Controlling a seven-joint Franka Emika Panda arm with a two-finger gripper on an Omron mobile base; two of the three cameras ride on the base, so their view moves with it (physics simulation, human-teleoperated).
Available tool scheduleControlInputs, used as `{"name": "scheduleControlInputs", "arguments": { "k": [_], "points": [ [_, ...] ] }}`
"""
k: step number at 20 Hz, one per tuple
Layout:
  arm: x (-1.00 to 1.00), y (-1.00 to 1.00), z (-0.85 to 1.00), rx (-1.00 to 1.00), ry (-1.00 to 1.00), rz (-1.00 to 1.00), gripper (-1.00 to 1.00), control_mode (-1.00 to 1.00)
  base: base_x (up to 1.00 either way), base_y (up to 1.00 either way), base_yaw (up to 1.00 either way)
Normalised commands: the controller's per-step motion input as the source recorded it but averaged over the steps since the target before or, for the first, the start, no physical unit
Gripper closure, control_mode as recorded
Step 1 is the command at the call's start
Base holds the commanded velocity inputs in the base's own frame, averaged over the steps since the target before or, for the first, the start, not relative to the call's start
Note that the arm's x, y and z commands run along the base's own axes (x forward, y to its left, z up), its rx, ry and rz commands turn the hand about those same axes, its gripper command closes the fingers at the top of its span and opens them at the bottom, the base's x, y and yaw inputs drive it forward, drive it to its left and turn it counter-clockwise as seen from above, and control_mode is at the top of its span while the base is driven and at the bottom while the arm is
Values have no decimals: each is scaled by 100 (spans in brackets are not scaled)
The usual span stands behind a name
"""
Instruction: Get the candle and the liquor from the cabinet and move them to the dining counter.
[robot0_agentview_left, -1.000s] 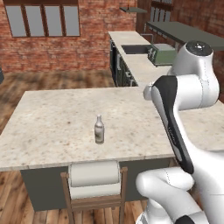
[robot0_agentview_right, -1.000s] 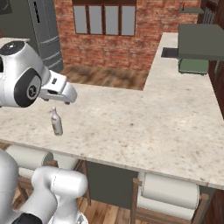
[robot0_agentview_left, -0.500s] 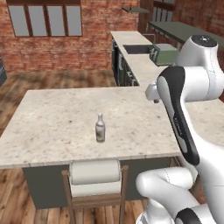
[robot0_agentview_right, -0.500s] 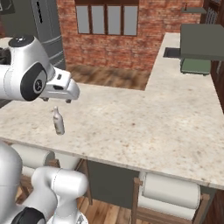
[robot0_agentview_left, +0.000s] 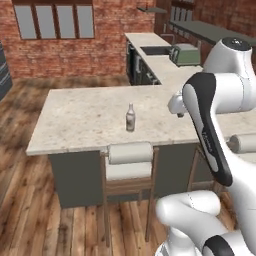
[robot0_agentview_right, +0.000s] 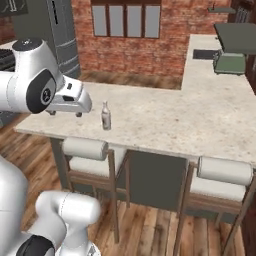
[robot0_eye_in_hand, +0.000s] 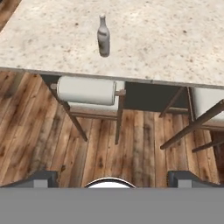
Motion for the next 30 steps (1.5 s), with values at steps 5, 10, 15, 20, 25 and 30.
{"name": "scheduleControlInputs", "arguments": {
  "k": [5, 10, 15, 20, 25, 30],
  "points": [
    [0, 0, 0, 0, 0, 0, -100, 100, -19, 100, -1],
    [0, 0, 0, 0, 0, 0, -100, 100, 18, 100, 0],
    [0, 0, 0, 0, 0, 0, -100, 100, 38, 100, 0],
    [0, 0, 0, 0, 0, 0, -100, 100, 74, 100, -2],
    [0, 0, 0, 0, 0, 0, -100, 100, 99, 100, -4],
    [0, 0, 0, 0, 0, 0, -100, 100, 100, 100, -10]
  ]
}}
